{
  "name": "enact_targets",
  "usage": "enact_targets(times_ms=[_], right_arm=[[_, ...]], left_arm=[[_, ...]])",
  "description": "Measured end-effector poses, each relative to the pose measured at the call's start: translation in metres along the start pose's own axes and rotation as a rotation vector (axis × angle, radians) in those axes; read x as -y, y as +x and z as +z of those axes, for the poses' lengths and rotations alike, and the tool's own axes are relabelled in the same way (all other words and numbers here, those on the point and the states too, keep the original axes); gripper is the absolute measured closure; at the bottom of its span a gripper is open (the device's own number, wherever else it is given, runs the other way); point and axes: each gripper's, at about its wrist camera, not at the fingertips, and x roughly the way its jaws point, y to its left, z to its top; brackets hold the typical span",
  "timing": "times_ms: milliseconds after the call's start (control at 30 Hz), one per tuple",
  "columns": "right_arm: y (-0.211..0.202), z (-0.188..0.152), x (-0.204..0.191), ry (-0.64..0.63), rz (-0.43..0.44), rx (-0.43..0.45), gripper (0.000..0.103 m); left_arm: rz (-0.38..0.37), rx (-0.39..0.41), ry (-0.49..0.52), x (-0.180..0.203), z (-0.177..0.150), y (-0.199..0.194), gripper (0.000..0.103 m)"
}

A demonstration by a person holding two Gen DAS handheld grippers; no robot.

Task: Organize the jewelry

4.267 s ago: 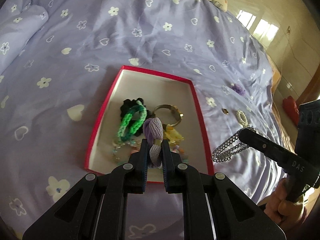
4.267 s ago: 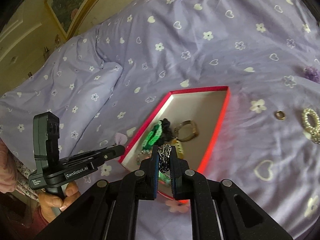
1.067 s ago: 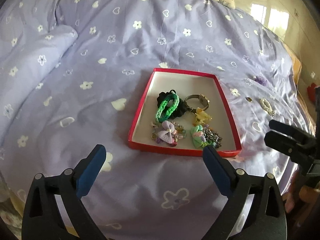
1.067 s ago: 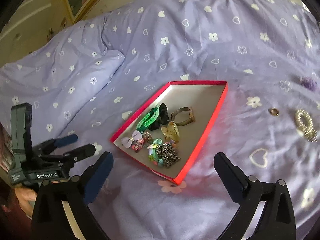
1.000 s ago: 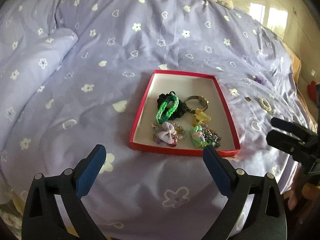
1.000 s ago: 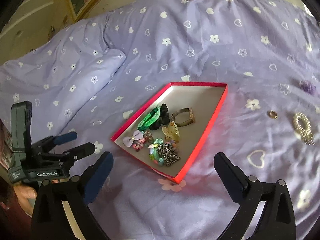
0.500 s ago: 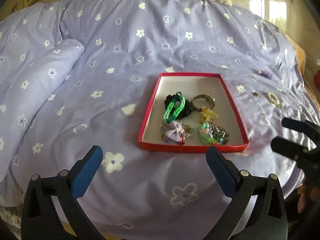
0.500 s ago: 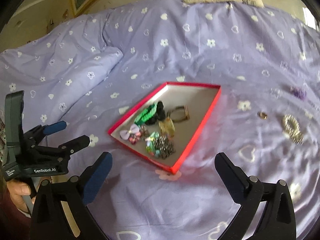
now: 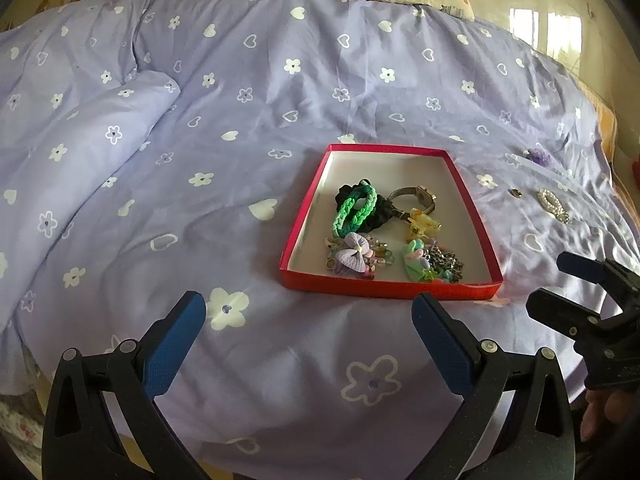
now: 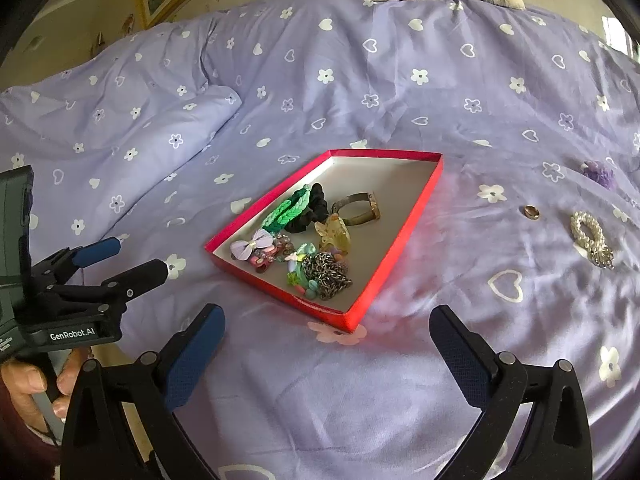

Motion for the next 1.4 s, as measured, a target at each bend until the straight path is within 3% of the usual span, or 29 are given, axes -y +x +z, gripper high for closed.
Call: enact_targets(times_ms=[600,1400], right_arm=[[-0.014,-0.005,0.001,0.024,-0.008,0.089,0.000],[-0.010,-0.007,0.002,0.025,0.004,0.091,0.000]], left_arm=[[-0.004,0.061,-0.029,0.000,-0.003,-0.016,0.000],[-0.004,0.060,-0.018,0.004,-0.004,-0.015,0.000]])
